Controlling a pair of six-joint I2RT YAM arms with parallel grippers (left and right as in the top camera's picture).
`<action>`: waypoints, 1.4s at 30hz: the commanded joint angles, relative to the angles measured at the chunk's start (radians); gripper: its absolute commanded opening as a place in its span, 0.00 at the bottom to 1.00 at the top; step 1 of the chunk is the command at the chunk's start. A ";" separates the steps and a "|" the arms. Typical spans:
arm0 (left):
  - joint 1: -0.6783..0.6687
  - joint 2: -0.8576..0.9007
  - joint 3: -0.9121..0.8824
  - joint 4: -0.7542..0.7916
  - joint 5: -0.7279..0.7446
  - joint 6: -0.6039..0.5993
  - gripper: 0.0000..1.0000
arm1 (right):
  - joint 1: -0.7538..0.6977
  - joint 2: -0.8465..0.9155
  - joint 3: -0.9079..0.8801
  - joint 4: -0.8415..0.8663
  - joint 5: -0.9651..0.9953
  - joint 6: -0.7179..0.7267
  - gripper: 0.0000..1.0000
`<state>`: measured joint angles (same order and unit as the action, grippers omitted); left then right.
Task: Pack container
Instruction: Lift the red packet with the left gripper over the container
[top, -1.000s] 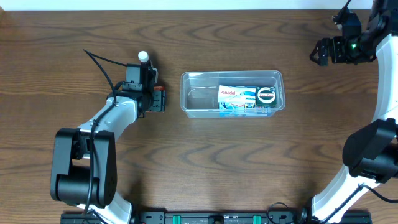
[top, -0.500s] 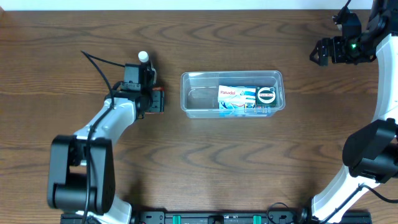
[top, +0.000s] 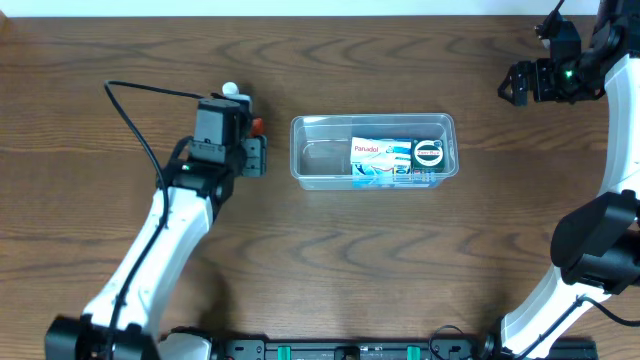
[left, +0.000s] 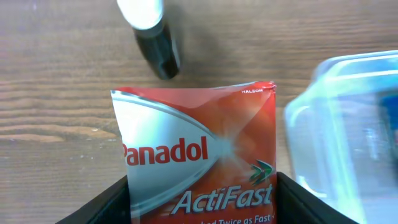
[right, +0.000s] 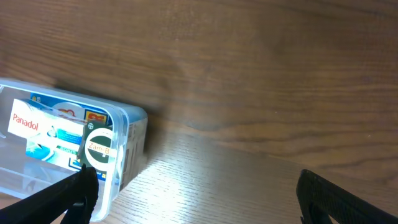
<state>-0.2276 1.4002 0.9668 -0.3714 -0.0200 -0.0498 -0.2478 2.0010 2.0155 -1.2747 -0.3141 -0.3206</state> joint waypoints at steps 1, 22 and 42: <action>-0.042 -0.038 0.061 -0.013 -0.052 -0.074 0.66 | -0.007 0.000 0.018 0.000 -0.003 0.014 0.99; -0.312 0.067 0.170 0.098 -0.053 -0.330 0.63 | -0.007 0.000 0.018 0.000 -0.003 0.014 0.99; -0.362 0.251 0.204 0.082 -0.080 -0.330 0.63 | -0.007 0.000 0.018 0.000 -0.003 0.014 0.99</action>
<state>-0.5846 1.6257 1.1339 -0.2874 -0.0795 -0.3702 -0.2478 2.0010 2.0155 -1.2747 -0.3141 -0.3206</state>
